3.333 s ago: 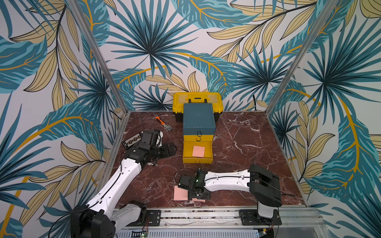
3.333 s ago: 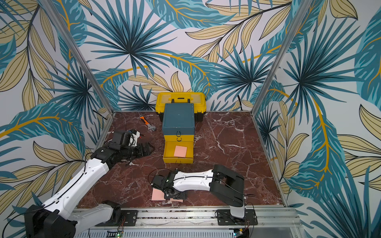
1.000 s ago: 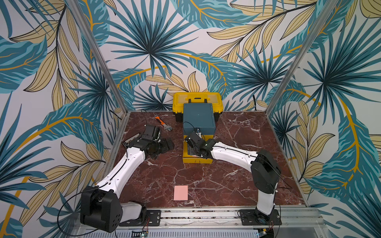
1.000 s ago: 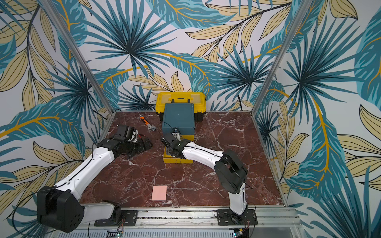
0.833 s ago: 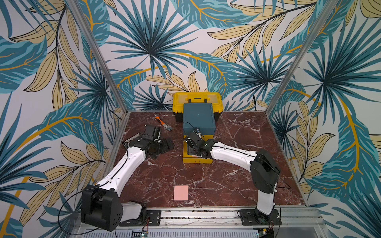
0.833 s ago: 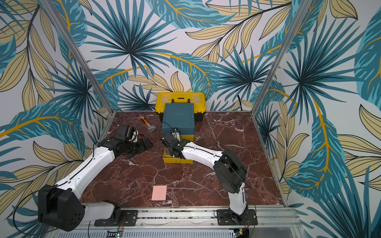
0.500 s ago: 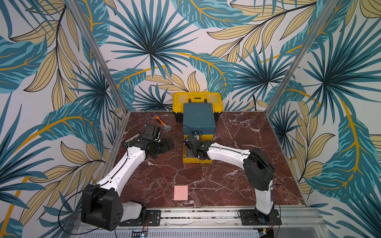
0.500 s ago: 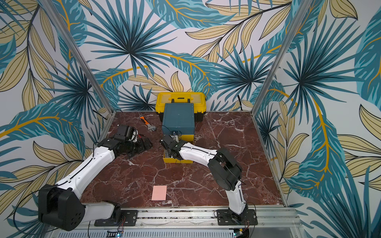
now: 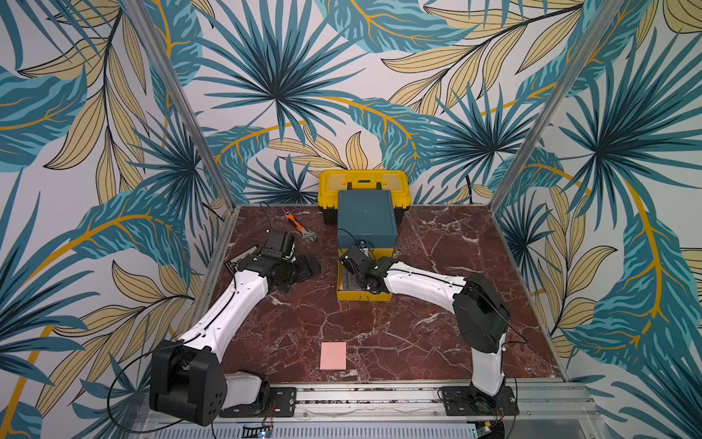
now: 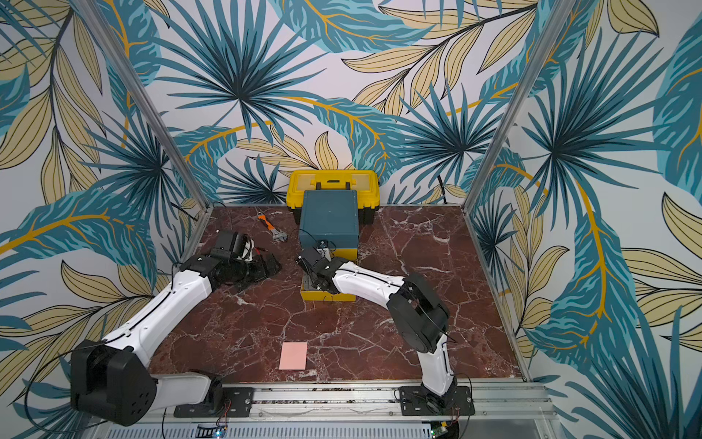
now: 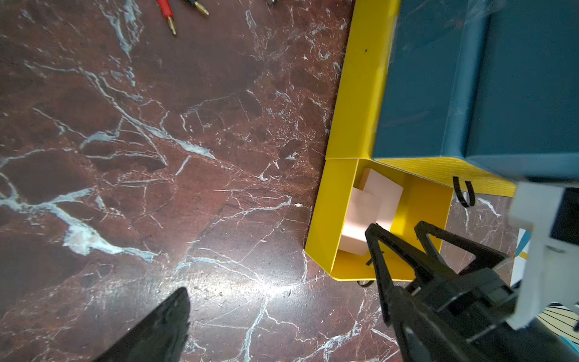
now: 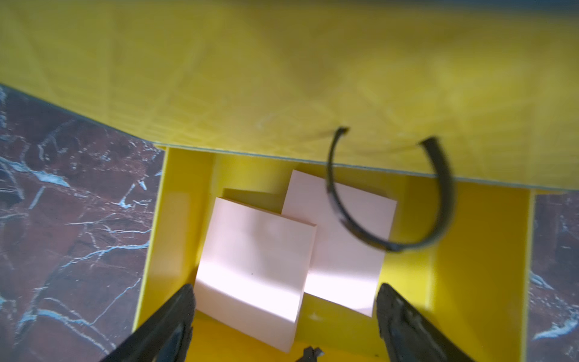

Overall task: Please put the sticky notes in the drawer by color
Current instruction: Place the sticky notes in the drawer, then pick up the sticky notes from the center of the board.

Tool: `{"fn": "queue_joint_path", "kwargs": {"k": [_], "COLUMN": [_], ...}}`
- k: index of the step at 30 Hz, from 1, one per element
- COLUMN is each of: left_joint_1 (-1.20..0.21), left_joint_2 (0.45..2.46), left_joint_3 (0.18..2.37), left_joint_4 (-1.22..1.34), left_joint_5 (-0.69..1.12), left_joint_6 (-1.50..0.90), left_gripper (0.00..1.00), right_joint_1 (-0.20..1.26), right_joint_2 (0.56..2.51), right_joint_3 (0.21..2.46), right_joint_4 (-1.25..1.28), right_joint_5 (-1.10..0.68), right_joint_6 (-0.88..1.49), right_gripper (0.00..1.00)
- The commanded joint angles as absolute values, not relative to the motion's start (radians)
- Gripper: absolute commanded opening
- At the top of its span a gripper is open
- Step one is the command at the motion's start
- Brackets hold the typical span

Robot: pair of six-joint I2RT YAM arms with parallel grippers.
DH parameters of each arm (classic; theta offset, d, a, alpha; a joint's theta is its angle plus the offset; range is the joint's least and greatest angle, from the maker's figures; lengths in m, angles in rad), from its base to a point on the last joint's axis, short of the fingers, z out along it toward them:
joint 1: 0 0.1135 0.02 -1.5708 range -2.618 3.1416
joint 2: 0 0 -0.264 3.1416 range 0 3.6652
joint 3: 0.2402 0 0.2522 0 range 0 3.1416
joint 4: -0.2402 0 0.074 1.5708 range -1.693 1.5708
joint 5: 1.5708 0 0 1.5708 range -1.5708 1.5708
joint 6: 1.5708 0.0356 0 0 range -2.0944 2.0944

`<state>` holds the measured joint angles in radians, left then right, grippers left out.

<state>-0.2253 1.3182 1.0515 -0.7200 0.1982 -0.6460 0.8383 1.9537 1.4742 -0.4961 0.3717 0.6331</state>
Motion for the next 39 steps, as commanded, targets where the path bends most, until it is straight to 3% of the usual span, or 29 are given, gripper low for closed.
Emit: {"fn": "queue_joint_path", "kwargs": {"k": [1,20,27,39], "left_joint_1": [-0.217,-0.117,-0.107,-0.101], "left_joint_2": [1.301,1.277,1.220,1.139], "left_joint_3": [1.036,0.973,0.972,0.910], "left_joint_4": [-0.700,-0.657,-0.706,-0.708], "left_joint_5": [0.199,0.269,0.200,0.171], "left_joint_6": [-0.653,-0.677,-0.666,-0.691], "left_gripper": [1.00,1.00,1.00,1.00], "right_joint_1": [0.819,0.891,1.022,1.209], "right_joint_2": [1.884,1.676,1.661,1.757], "right_joint_3": [1.502,1.438,1.399,1.349], "right_joint_4": [-0.534,-0.737,-0.875,-0.786], "right_joint_5": [0.412,0.355,0.316,0.186], "right_joint_6": [0.636,0.772,0.903,1.174], "right_gripper": [0.91,0.87,0.90,0.95]}}
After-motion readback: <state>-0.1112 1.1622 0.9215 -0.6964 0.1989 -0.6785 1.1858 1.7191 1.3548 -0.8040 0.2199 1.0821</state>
